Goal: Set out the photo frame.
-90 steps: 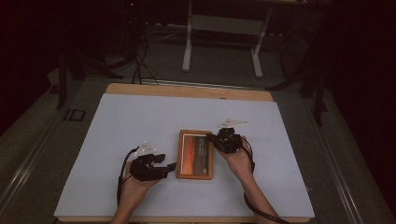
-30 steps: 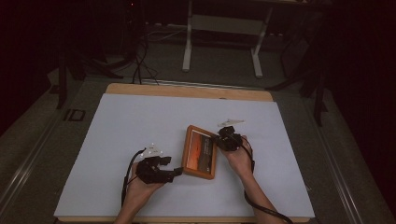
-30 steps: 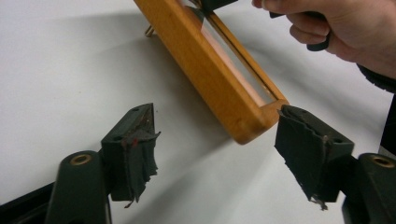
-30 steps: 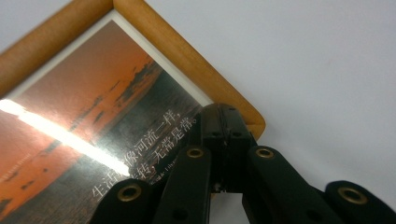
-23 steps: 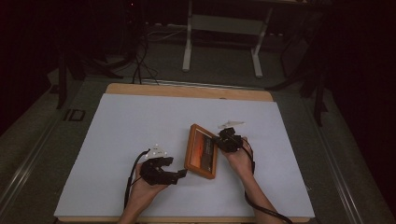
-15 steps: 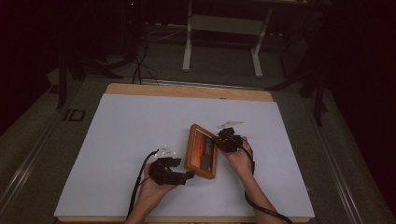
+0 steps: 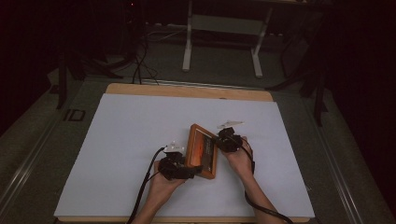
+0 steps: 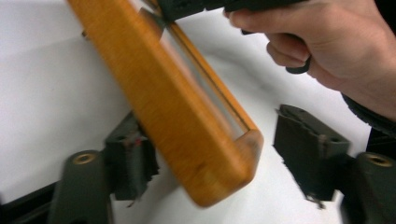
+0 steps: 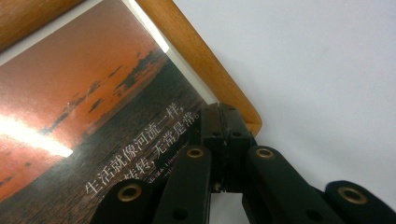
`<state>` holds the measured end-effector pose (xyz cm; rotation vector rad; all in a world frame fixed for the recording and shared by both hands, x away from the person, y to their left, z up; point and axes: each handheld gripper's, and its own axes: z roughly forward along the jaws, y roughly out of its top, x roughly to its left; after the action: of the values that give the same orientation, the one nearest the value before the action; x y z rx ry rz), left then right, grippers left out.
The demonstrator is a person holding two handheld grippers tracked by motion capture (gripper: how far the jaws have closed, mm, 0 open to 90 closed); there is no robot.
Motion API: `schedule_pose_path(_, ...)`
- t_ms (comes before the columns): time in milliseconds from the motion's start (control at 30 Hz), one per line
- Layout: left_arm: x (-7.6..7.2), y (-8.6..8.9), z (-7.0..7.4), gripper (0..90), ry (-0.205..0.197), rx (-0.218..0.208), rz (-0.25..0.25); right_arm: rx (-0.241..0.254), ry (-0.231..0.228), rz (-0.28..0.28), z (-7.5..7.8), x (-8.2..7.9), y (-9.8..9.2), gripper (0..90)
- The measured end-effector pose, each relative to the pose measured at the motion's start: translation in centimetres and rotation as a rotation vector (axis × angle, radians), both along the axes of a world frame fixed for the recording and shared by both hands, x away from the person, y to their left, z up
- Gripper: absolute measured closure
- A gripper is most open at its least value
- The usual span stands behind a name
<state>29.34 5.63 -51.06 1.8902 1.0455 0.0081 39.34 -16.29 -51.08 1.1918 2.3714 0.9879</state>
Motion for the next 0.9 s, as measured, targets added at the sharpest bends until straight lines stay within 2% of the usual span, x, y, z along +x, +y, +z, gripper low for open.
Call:
schedule_pose_path(67,0.09,-0.20,-0.04,35.7,-0.004,0.035,-0.003,0.002,0.002,-0.001,-0.01,0.00,-0.02,90.0)
schedule_pose_path(200,0.20,-0.14,-0.04,39.0,0.005,0.027,0.001,0.002,-0.001,0.000,-0.03,-0.01,-0.05,90.0)
schedule_pose_path(333,0.47,-0.01,-0.07,40.3,0.027,-0.003,0.023,0.001,-0.001,-0.001,-0.02,-0.02,-0.02,90.0)
schedule_pose_path(433,0.63,0.13,-0.08,44.5,0.039,-0.010,0.038,0.002,-0.001,0.000,-0.02,-0.02,-0.03,90.0)
schedule_pose_path(733,0.76,0.03,0.07,48.8,0.078,-0.036,0.042,-0.011,0.001,0.008,0.07,0.03,0.00,90.0)
schedule_pose_path(900,0.74,-0.61,0.70,50.7,0.067,-0.003,0.038,-0.019,-0.001,0.008,0.15,0.04,-0.23,90.0)
